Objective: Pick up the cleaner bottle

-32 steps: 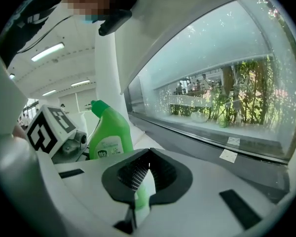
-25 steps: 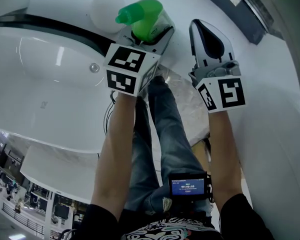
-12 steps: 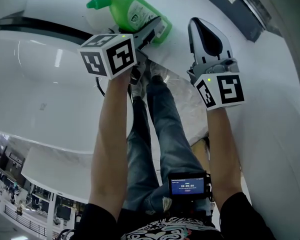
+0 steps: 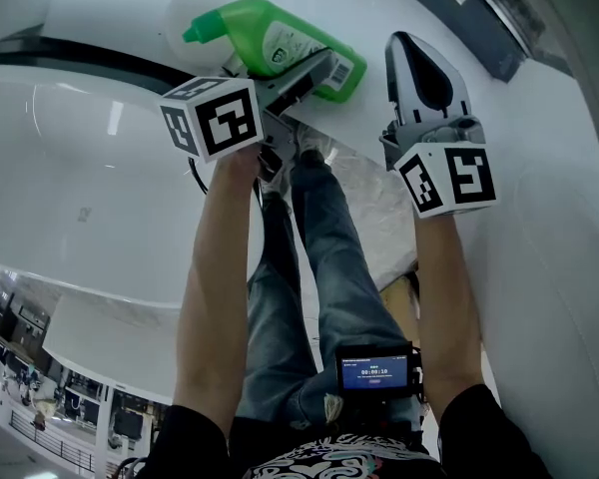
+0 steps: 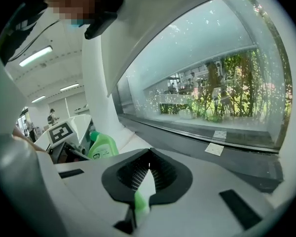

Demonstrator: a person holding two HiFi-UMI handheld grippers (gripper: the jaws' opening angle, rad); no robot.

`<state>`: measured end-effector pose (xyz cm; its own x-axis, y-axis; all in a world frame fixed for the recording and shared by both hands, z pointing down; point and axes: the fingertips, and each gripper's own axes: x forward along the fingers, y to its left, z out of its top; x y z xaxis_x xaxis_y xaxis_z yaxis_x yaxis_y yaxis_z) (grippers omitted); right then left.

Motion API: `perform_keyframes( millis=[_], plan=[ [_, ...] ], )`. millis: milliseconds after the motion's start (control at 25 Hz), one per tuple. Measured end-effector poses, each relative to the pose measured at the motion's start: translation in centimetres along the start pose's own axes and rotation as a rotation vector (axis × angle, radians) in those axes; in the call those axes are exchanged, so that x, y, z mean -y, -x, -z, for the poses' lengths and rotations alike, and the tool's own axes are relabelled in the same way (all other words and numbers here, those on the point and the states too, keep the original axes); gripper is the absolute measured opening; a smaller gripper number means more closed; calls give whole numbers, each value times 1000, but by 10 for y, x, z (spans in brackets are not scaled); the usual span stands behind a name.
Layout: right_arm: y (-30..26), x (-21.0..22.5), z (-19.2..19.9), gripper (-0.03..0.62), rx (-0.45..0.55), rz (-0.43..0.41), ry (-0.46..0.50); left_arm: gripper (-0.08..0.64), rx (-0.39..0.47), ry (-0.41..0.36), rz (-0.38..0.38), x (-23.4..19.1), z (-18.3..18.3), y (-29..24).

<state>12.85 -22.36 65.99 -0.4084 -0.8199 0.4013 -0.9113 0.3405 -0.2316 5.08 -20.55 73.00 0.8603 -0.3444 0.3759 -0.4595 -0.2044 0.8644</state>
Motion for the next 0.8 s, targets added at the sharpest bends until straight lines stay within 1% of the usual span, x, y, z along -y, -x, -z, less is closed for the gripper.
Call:
perform_keyframes(
  millis=[120,280,320,400,480,680,800],
  plan=[
    [4,8,-3,27,10,26,-13,201,15,56,69,13,2,3],
    [18,25,-5,27,12,92,11,201,84,143,141,32,2,14],
    [20,28,-7,27,11,110,6,201,99,164,144,33,1,20],
    [24,29,-12,28,13,130,3,201,123,198,118,33,-2,34],
    [27,26,-18,26,21,131,10,199,150,206,110,39,-7,46],
    [38,11,-31,26,33,129,31,199,209,196,163,61,-23,69],
    [58,-14,-56,27,41,127,39,199,242,186,193,91,-36,99]
  ],
)
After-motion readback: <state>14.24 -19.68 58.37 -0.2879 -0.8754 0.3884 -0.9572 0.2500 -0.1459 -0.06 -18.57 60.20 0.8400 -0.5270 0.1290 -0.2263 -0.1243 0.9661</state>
